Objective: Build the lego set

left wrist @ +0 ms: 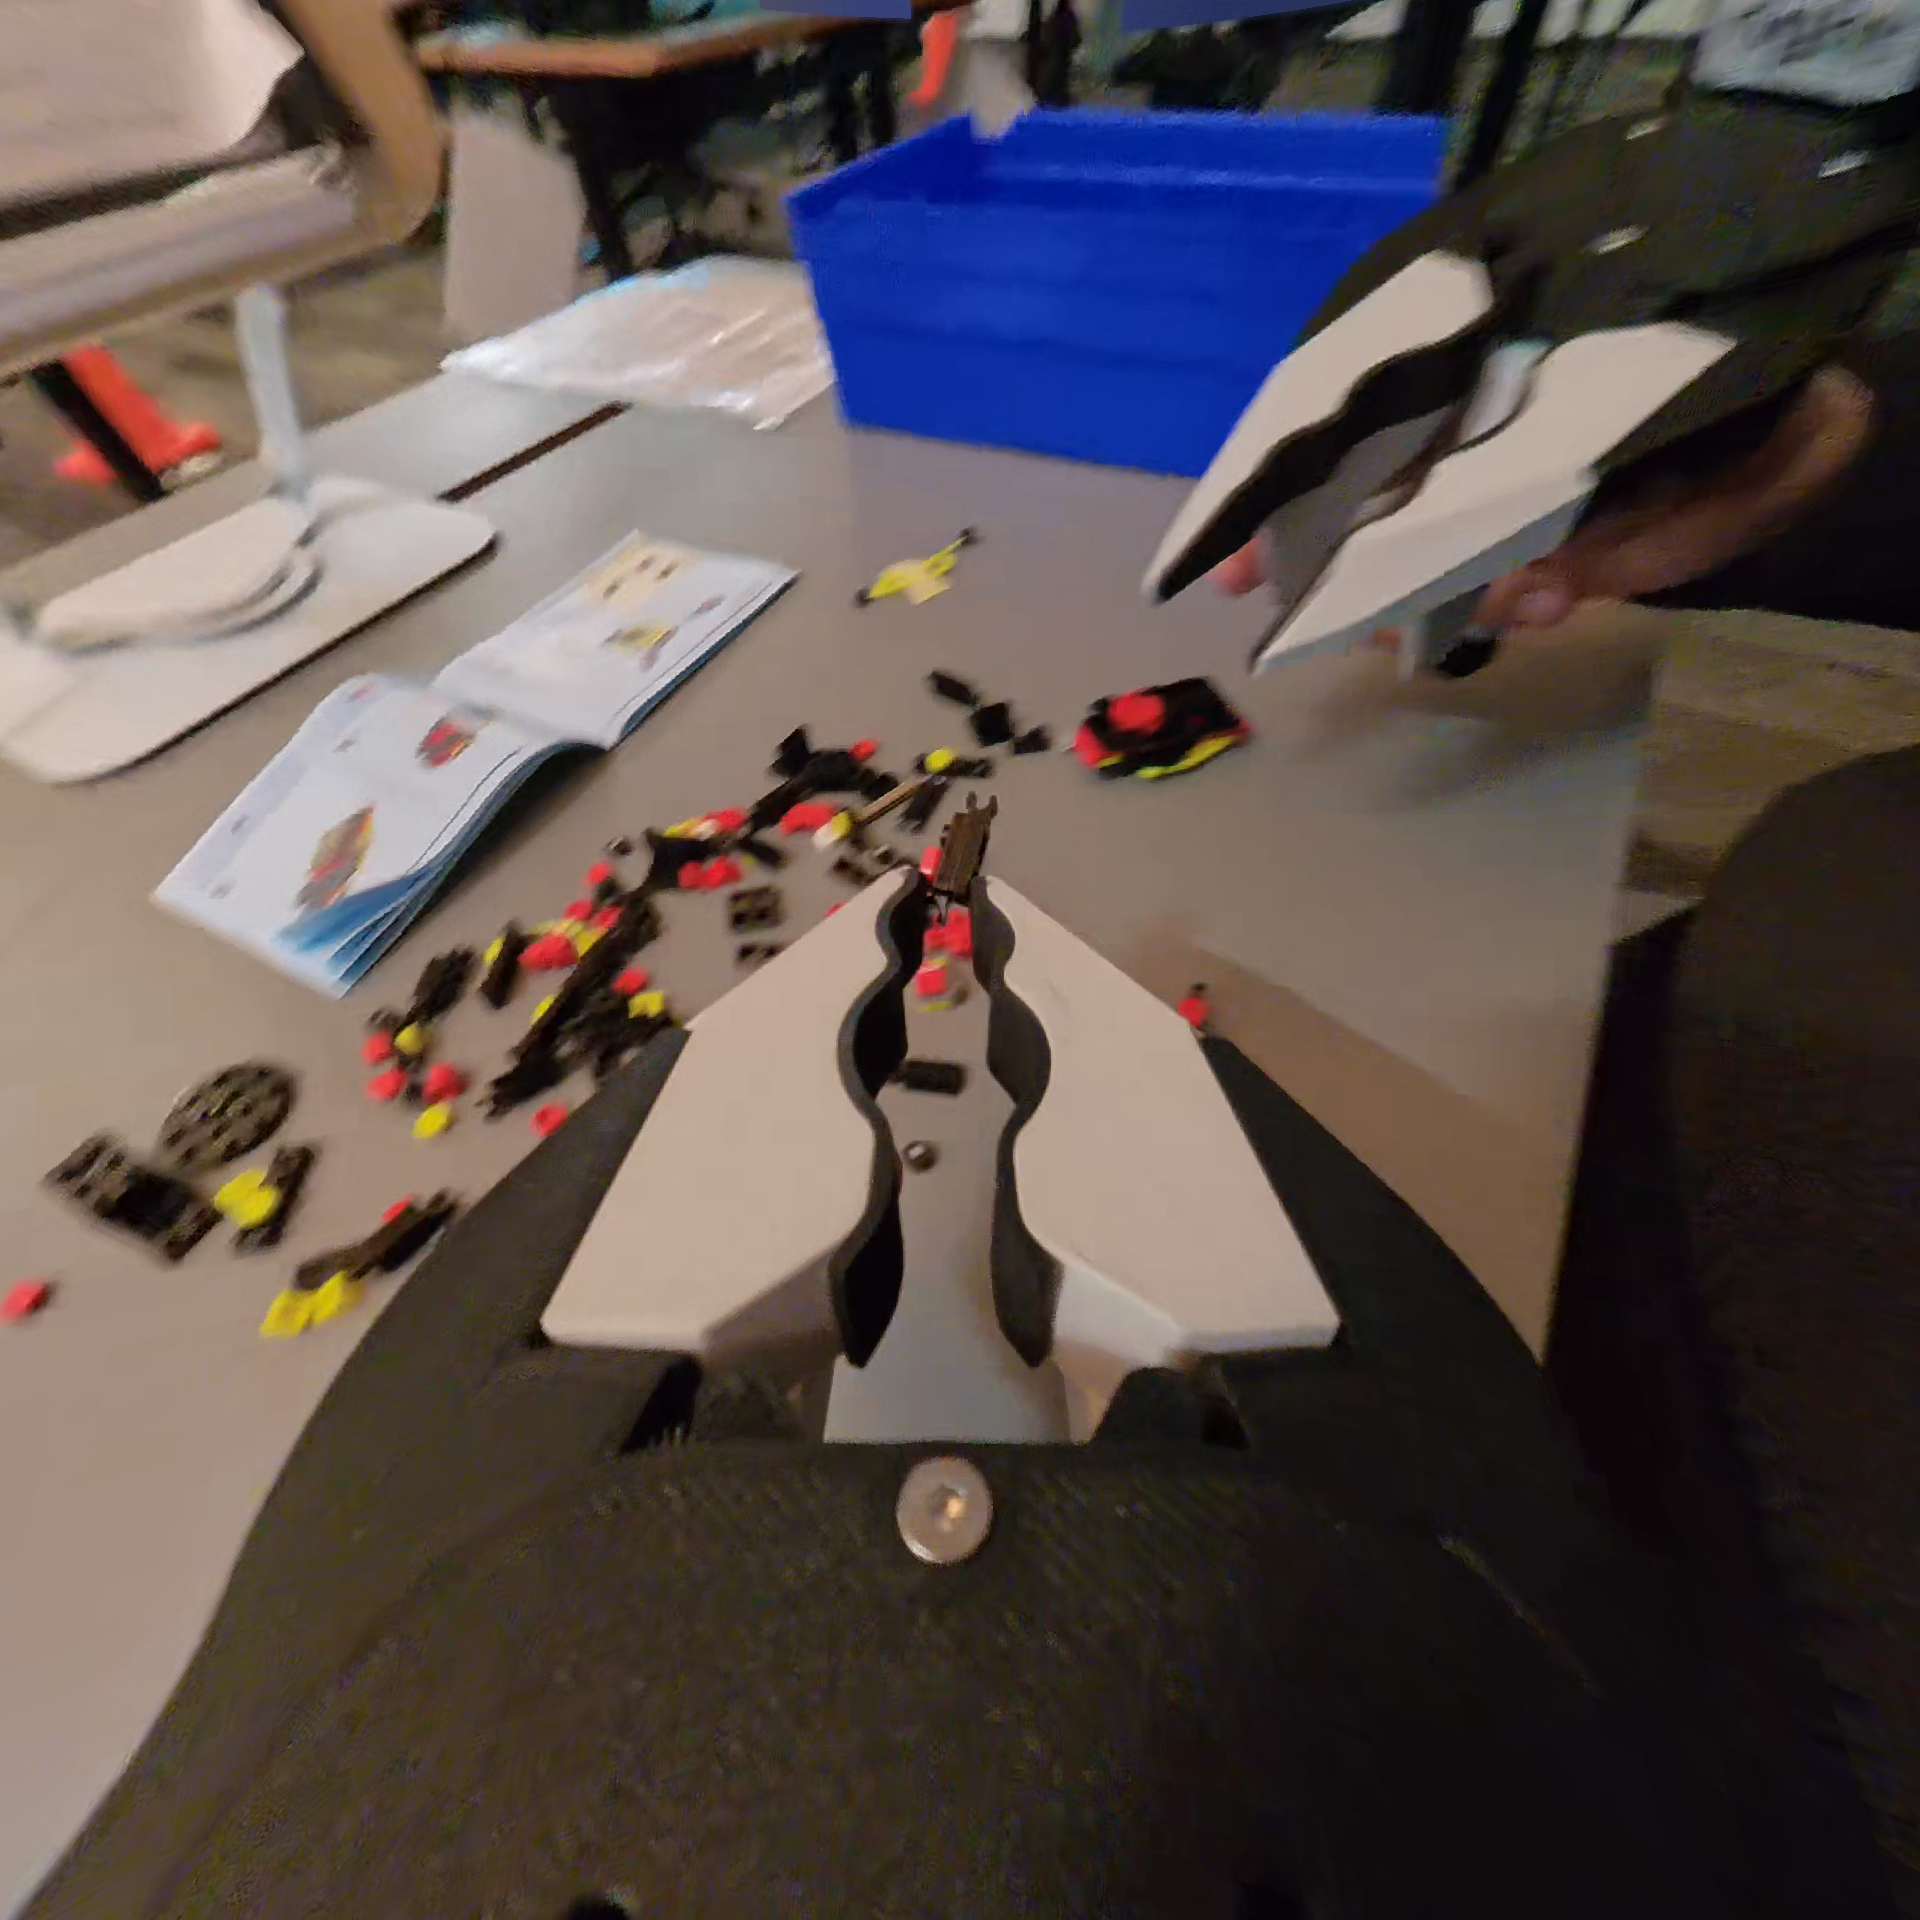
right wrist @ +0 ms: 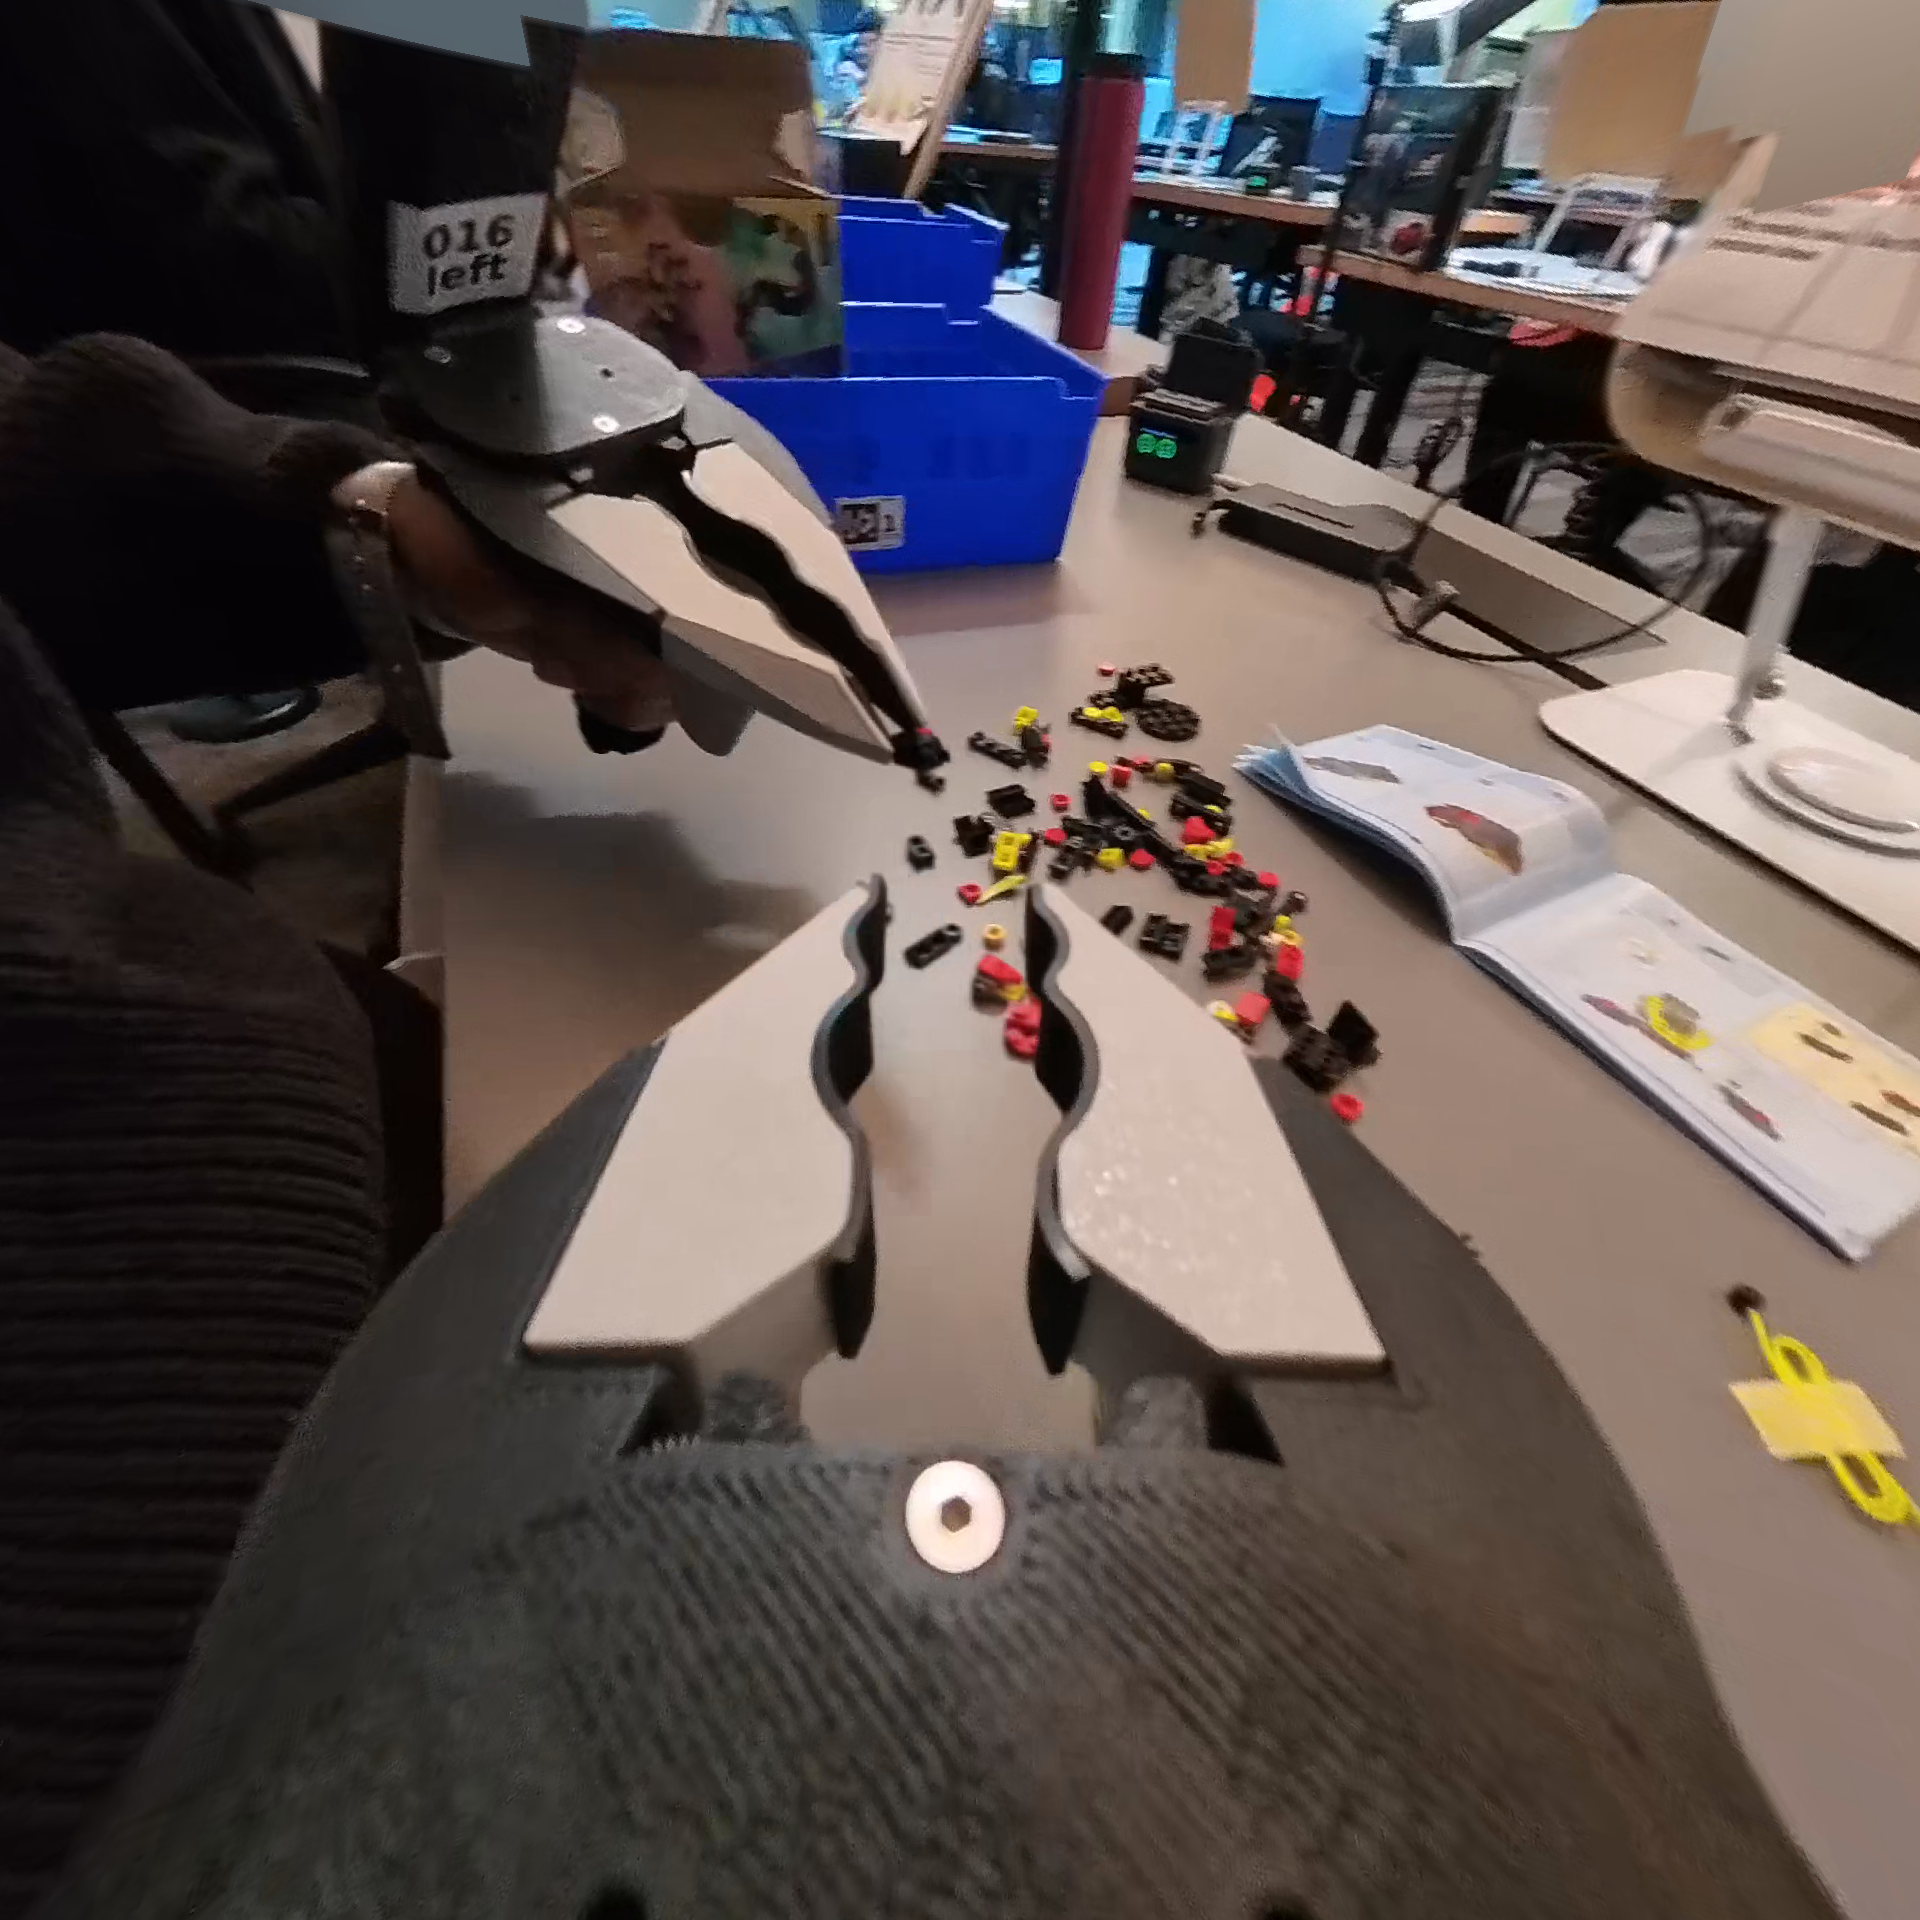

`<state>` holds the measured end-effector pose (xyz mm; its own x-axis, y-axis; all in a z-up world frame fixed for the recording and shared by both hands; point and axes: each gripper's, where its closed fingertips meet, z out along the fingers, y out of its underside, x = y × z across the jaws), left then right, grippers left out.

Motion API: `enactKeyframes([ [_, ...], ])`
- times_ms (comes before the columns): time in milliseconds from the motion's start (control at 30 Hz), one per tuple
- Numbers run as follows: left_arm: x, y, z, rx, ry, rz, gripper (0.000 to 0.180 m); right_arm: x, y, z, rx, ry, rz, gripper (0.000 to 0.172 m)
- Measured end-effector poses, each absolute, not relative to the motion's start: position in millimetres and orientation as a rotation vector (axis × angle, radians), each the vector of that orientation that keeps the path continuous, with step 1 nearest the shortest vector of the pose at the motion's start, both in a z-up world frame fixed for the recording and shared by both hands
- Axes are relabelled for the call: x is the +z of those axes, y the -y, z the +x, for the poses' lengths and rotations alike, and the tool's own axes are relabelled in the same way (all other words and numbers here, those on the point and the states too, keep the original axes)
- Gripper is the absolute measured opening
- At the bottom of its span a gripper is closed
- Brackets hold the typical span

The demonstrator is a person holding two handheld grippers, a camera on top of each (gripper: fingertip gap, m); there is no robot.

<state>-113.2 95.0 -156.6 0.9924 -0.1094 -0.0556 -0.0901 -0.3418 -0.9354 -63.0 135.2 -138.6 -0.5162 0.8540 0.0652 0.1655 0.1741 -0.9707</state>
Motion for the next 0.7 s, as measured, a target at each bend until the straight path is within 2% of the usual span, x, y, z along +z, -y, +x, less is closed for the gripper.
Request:
enactKeyframes([
  [433,-154.3,-94.0,-46.8,-0.229,-0.351,-1.865,0.004,-151.8,-92.8,-51.4,1.573,1.992,-0.98,0.031],
  [700,-151.2,-90.7,-31.5,-0.277,-0.411,-1.826,0.004,-154.9,-80.2,-41.1,1.589,2.07,-0.9,0.017],
])
